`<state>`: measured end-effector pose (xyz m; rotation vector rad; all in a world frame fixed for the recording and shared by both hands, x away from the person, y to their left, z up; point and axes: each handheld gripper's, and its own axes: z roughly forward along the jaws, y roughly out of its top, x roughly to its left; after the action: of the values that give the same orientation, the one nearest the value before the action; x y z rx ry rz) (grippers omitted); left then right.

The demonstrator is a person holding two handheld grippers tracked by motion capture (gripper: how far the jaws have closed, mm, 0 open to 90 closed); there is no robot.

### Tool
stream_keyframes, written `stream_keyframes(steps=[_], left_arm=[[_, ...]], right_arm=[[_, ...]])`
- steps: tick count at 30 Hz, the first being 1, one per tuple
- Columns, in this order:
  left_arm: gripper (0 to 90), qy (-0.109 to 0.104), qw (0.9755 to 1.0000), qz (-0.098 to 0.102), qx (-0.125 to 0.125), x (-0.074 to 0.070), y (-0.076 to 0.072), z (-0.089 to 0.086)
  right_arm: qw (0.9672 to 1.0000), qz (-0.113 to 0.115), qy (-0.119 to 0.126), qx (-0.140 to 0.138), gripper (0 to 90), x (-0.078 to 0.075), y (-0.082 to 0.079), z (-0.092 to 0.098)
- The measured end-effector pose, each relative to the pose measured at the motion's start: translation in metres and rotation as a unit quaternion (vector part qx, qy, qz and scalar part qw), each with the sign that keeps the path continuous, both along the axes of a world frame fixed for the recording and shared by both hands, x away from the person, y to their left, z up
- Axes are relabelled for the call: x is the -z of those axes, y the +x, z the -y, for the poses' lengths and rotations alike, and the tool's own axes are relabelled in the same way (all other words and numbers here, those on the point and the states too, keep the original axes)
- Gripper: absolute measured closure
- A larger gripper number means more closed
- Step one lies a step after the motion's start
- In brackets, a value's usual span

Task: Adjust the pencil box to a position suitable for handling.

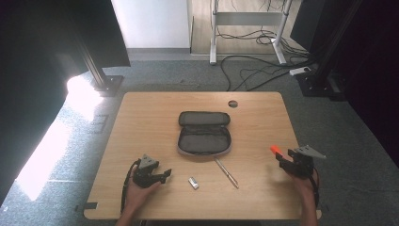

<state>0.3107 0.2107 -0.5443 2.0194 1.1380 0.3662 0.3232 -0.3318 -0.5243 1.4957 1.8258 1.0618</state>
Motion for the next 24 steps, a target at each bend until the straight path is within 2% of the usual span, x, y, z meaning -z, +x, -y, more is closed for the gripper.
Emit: stream_keyframes(steps=[15,22,24], left_arm=[[32.4,0.004,0.9999,0.001,0.013,0.0,0.004,0.007],[32.5,-0.016,0.9999,0.004,0.003,-0.006,0.004,-0.003],[32.5,-0.014,0.9999,0.005,0.004,-0.007,0.003,-0.004]], right_arm=[[0.9992,-0.032,-0.019,0.013,42.3,0.014,-0.003,0.015],[0.9979,-0.052,-0.039,0.005,45.6,0.023,0.005,0.014],[0.9974,-0.057,-0.044,0.001,47.7,0.025,0.007,0.012]])
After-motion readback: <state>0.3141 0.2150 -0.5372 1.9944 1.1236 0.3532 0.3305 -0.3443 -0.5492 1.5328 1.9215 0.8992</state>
